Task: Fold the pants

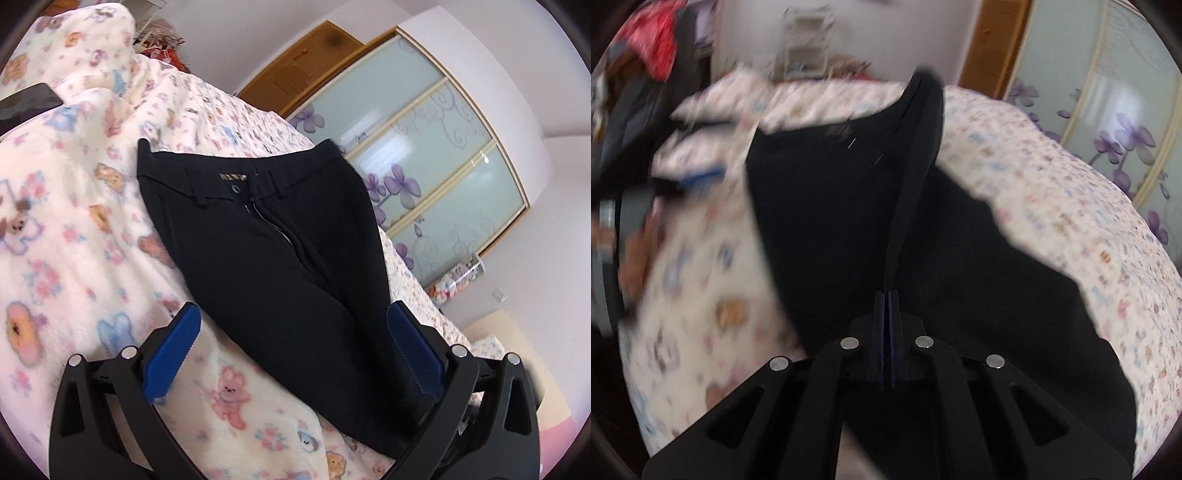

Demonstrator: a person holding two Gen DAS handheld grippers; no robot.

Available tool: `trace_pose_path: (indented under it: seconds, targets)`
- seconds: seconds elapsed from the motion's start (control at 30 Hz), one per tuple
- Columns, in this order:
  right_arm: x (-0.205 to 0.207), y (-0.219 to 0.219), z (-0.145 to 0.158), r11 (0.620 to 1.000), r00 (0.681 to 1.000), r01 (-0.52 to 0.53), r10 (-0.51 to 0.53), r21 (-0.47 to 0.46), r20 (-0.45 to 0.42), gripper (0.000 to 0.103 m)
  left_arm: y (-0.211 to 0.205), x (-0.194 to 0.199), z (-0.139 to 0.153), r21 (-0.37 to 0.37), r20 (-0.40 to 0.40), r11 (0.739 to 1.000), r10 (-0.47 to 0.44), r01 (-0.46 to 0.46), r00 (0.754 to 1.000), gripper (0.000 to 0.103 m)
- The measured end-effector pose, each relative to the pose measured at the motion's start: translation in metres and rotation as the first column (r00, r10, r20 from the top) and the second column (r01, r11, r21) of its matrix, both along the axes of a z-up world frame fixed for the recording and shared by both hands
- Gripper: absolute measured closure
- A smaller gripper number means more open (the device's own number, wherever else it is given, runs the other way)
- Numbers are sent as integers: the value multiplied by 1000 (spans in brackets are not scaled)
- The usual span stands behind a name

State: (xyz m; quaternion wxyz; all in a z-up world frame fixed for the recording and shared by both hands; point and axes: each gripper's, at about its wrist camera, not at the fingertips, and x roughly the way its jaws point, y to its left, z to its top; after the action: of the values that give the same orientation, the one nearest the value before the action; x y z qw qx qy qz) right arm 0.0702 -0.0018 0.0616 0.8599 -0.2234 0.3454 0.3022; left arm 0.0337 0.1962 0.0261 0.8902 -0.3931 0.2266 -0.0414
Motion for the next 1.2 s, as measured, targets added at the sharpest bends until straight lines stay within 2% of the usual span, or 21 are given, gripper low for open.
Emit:
trace_pose_path:
  seconds: [0.07, 0.17, 0.23, 0.3, 0.37, 0.47, 0.5, 0.53, 0.6, 0.63, 0.67, 0.73, 0.77, 0.83, 0.87, 0.9, 0.97, 1.03, 1.2]
  targets:
    - [-8, 2, -19, 1000, 1000, 14, -13, -17, 5, 101, 5, 2, 1, 5, -14, 1000, 19, -19, 1000, 2]
    - [-9, -4, -29, 999, 999, 37, -38, 24, 18, 101, 9, 14, 6, -14, -45, 1000, -9, 8, 999, 2]
    - [-11, -5, -34, 998, 998, 44, -45, 34, 45, 101, 8, 37, 16, 4, -62, 995, -97, 97, 993, 2]
    - [-14, -3, -40, 999, 996, 47, -48, 19, 76, 101, 5, 68, 28, 26, -85, 977, -209, 212, 974, 2]
    - [-16, -2, -43, 999, 995, 48, -50, 17, 90, 101, 5, 96, 35, 17, -112, 963, -265, 269, 958, 2]
    - [-12, -10, -42, 997, 997, 46, -50, 57, 65, 101, 14, 146, 30, -134, -186, 948, -309, 287, 933, 2]
    - [-11, -11, -42, 997, 997, 45, -49, 66, 58, 101, 19, 163, 25, -221, -203, 938, -313, 268, 928, 2]
    - [-11, -11, -42, 996, 997, 45, -49, 73, 54, 101, 23, 172, 23, -266, -209, 932, -305, 246, 929, 2]
    - [-10, -11, -42, 996, 997, 44, -48, 79, 52, 101, 25, 184, 25, -292, -216, 936, -265, 197, 940, 2]
    - [-10, -11, -43, 996, 997, 43, -47, 79, 54, 101, 24, 191, 30, -260, -221, 950, -231, 171, 947, 3]
    - [-10, -11, -43, 996, 997, 43, -47, 80, 53, 101, 23, 194, 35, -222, -224, 963, -202, 152, 954, 5]
    - [-10, -12, -43, 995, 998, 42, -46, 89, 47, 101, 22, 200, 41, -156, -235, 981, -152, 117, 960, 23]
    - [-9, -13, -43, 995, 998, 42, -46, 93, 43, 101, 22, 202, 42, -148, -243, 983, -139, 105, 960, 41]
    - [-10, -12, -43, 995, 998, 42, -46, 94, 43, 101, 23, 206, 42, -146, -252, 986, -120, 85, 960, 64]
    - [-10, -12, -43, 995, 998, 43, -47, 91, 47, 101, 23, 206, 43, -132, -256, 988, -115, 83, 960, 87]
    - [-10, -11, -43, 995, 998, 43, -48, 89, 50, 101, 20, 206, 46, -106, -261, 991, -107, 82, 959, 95]
    - [-10, -11, -42, 995, 997, 45, -50, 85, 58, 101, 14, 198, 55, -28, -257, 997, -76, 71, 963, 95]
    - [-12, -14, -36, 994, 996, 49, -56, 97, 67, 101, 17, 185, 64, 12, -236, 997, -66, 71, 970, 96]
    - [-21, -25, -16, 984, 994, 60, -74, 167, 82, 101, 44, 131, 67, 68, -183, 996, -36, 49, 982, 96]
